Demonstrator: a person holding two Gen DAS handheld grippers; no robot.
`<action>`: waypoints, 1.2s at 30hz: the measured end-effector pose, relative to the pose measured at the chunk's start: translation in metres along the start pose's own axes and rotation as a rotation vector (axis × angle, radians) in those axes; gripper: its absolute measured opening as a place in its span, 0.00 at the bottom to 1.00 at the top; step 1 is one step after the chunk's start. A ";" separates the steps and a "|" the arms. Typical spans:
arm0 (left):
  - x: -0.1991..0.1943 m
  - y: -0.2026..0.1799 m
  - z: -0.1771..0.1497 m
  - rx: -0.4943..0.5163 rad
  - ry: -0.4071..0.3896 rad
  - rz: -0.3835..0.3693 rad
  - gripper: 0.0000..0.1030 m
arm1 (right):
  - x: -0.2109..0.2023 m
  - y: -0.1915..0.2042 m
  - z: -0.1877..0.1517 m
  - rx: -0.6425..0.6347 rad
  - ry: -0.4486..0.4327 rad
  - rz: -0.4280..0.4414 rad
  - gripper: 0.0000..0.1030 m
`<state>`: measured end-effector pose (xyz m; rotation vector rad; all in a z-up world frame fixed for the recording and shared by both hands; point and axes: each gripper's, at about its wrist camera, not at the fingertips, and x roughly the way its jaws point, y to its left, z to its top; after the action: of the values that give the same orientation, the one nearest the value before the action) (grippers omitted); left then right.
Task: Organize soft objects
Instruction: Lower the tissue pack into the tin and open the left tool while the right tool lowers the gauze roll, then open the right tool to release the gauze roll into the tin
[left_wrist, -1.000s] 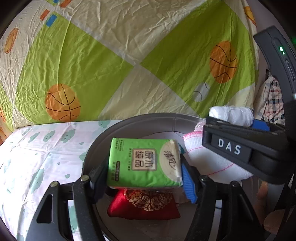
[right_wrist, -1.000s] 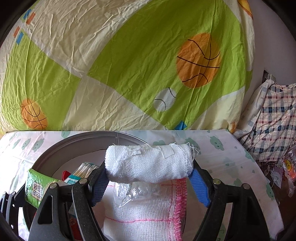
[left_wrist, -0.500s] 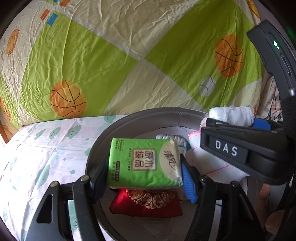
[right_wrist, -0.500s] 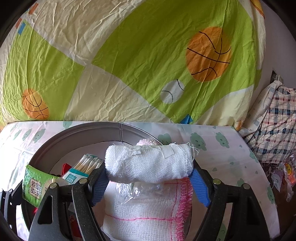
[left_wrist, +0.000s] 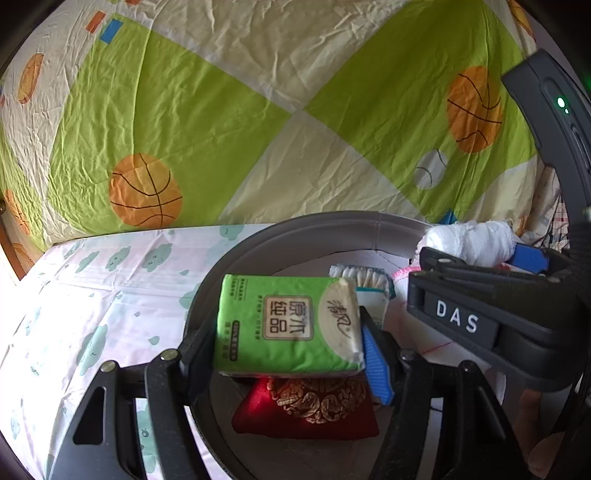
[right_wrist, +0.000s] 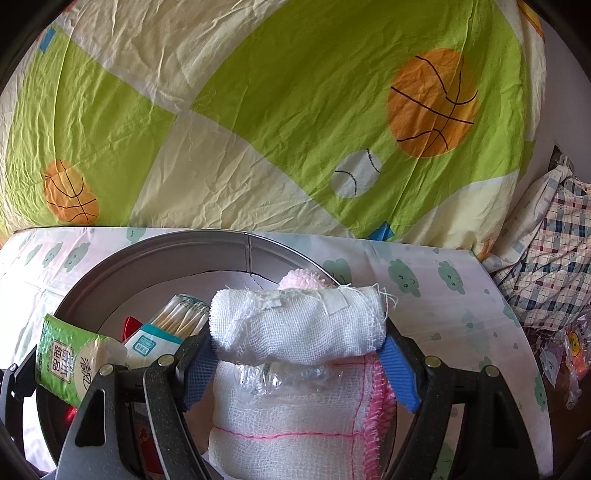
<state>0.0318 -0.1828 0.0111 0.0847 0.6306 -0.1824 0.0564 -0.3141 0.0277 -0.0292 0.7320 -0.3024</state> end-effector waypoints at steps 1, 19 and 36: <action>0.000 0.000 0.000 0.003 -0.001 0.005 0.66 | 0.000 0.000 0.000 0.001 0.004 0.001 0.78; -0.004 0.000 -0.002 -0.008 -0.023 -0.037 1.00 | -0.003 -0.001 -0.004 0.016 -0.003 0.051 0.84; -0.016 0.026 -0.007 -0.100 -0.150 0.036 1.00 | -0.043 -0.005 -0.023 0.081 -0.281 0.078 0.85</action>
<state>0.0206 -0.1542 0.0156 -0.0146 0.4871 -0.1212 0.0097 -0.3050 0.0393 0.0331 0.4402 -0.2468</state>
